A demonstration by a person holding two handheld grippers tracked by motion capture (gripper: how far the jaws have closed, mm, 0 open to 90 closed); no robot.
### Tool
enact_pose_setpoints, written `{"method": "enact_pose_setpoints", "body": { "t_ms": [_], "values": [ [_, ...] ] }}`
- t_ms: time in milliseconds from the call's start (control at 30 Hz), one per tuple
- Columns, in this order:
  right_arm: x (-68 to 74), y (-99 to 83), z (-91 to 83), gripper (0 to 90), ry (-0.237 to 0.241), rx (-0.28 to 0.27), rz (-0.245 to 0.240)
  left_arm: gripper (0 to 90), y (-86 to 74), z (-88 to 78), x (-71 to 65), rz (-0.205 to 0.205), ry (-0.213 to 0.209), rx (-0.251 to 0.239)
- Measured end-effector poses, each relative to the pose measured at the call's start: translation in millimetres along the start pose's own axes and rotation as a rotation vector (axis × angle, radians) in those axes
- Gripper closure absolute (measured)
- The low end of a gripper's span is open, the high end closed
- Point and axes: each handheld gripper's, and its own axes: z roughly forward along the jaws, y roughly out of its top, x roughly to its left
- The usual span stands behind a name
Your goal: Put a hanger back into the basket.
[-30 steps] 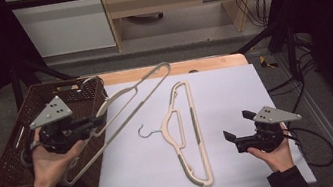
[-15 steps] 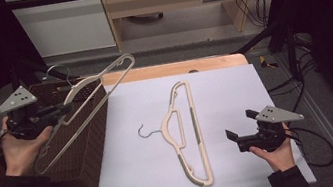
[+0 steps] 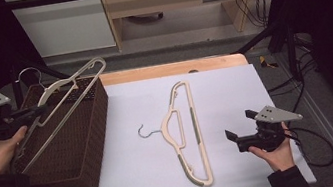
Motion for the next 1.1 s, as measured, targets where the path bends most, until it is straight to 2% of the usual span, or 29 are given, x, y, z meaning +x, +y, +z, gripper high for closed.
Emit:
{"method": "enact_pose_setpoints", "body": {
  "t_ms": [33,167,367,567,733,800,1000,1100],
  "values": [
    [-0.1,-0.1,0.2,3.2,0.000,0.001,0.000,86.4,-3.7,0.9,6.9,-0.009,0.011,0.006],
    [-0.3,-0.5,0.9,3.1,-0.001,0.003,-0.003,86.4,-10.7,2.0,20.2,-0.022,0.024,0.015],
    [-0.4,-0.8,1.4,3.1,0.001,0.008,-0.002,86.4,-23.0,2.3,34.6,-0.054,0.015,0.024],
    [-0.3,-1.1,2.0,3.1,0.001,0.013,-0.003,86.4,-32.3,2.7,38.1,-0.046,-0.019,0.062],
    [0.0,-1.5,3.0,3.0,0.005,0.020,-0.006,86.4,-37.9,4.2,38.5,-0.044,-0.025,0.084],
    [0.4,-1.6,3.7,3.0,0.004,0.022,-0.003,86.5,-43.1,5.6,40.3,-0.040,-0.028,0.116],
    [0.5,-2.5,5.3,2.9,0.007,0.032,-0.003,86.5,-54.8,5.4,45.4,-0.040,-0.034,0.172],
    [0.7,-2.9,6.3,2.9,0.011,0.037,-0.009,86.5,-59.4,10.8,44.8,-0.052,-0.043,0.171]
  ]
}}
